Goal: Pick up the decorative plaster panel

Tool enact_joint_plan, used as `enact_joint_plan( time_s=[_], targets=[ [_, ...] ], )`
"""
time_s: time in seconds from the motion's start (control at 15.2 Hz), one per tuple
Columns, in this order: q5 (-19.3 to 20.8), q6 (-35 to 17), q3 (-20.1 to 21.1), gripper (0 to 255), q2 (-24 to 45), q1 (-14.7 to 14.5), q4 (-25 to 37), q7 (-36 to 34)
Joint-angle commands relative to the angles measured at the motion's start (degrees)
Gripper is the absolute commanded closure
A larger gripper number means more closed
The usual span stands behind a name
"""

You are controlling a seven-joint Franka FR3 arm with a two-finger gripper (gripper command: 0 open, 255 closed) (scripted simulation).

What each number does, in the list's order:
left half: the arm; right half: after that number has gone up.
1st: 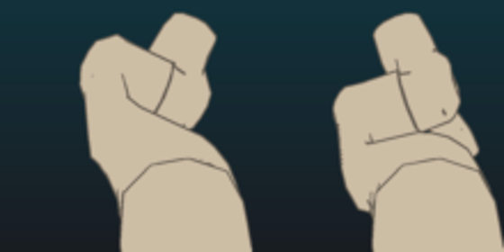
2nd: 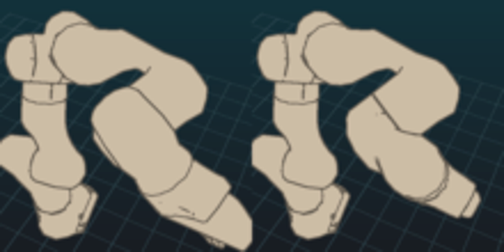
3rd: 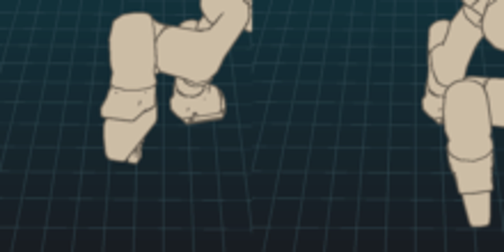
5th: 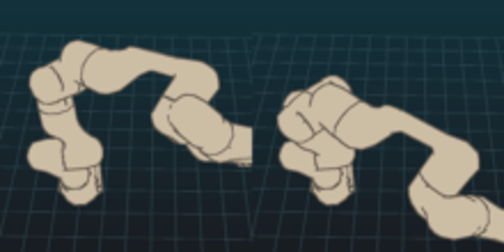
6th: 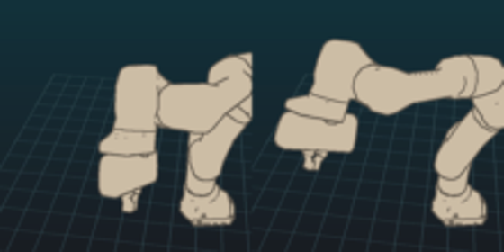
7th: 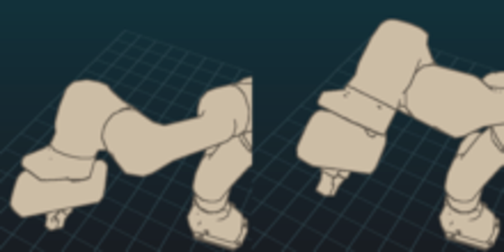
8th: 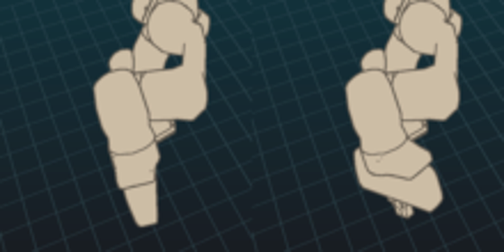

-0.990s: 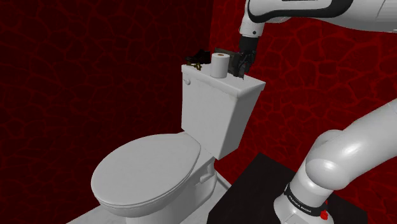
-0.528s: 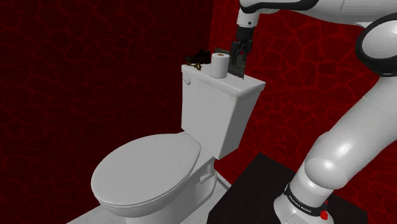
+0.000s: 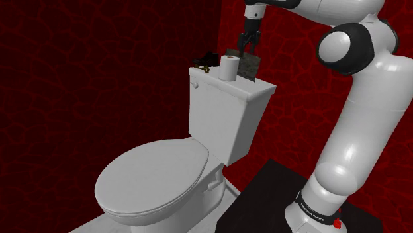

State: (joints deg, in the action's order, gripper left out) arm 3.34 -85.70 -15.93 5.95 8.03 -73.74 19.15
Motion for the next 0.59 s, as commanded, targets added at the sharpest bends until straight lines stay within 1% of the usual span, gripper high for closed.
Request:
enact_joint_plan(
  time_s=[0.0, 0.4, 0.53],
  targets=[
    [-0.5, 0.0, -0.4, 0, 2.1, 0.6, 2.3, 0.8],
    [0.3, -5.7, -0.1, 0, -0.5, 0.1, -5.9, -0.1],
    [0.4, -6.2, -0.1, 0, -0.7, 0.1, -6.6, -0.2]
  ],
)
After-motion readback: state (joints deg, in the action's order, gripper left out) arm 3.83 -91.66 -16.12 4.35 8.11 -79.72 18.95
